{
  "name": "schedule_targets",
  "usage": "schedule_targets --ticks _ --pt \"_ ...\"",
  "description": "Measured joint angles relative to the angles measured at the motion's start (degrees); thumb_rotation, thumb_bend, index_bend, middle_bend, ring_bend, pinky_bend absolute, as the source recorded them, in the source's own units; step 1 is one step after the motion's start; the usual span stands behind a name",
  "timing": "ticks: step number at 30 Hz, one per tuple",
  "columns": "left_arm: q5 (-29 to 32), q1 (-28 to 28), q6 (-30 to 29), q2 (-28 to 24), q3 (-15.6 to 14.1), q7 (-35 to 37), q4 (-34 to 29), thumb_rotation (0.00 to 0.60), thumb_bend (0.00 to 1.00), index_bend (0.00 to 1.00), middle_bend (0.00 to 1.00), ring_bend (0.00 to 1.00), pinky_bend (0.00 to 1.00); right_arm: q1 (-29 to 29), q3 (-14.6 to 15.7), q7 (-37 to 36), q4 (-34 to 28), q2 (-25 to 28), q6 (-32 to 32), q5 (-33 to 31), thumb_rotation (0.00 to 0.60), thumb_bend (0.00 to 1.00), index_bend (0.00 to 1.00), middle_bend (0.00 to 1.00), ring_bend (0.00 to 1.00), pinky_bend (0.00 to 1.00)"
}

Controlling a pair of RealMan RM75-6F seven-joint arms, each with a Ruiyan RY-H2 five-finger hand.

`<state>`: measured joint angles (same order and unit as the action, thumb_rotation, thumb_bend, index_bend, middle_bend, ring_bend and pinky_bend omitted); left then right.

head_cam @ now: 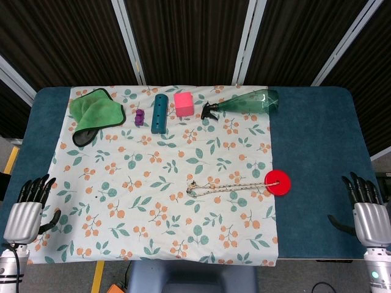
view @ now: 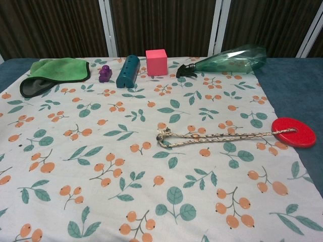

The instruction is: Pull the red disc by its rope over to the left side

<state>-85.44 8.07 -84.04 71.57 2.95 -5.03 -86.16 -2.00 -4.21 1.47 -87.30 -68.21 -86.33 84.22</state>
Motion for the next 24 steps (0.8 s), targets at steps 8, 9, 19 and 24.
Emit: schedule_targets --ticks 8,9,19,24 --pt "-0.82 0.23 0.08 0.09 -0.26 -0.13 -0.83 0.6 0.38 0.0 0.0 0.0 0.0 0.1 -0.03 -0.01 -0.53 0.47 -0.3 0.22 0.6 0.3 0.0 0.0 0.0 0.0" --pt "-1.13 0.39 0.24 0.08 -0.35 -0.11 -1.04 0.6 0.38 0.0 0.0 0.0 0.0 0.13 -0.05 -0.03 -0.6 0.5 -0.36 0.2 0.6 0.3 0.0 0.0 0.0 0.0" --pt "-6.89 7.83 7.66 1.96 -0.57 -0.81 -4.83 0.6 0.38 0.0 0.0 0.0 0.0 -0.12 -1.16 0.29 -0.77 0.55 -0.37 -1.03 0.6 0.3 0.0 0.0 0.0 0.0" --pt "-8.11 14.04 15.06 5.63 0.46 -0.03 -5.82 0.6 0.38 0.0 0.0 0.0 0.0 -0.51 -1.8 0.28 -1.22 1.36 -0.27 -1.27 0.6 0.3 0.0 0.0 0.0 0.0"
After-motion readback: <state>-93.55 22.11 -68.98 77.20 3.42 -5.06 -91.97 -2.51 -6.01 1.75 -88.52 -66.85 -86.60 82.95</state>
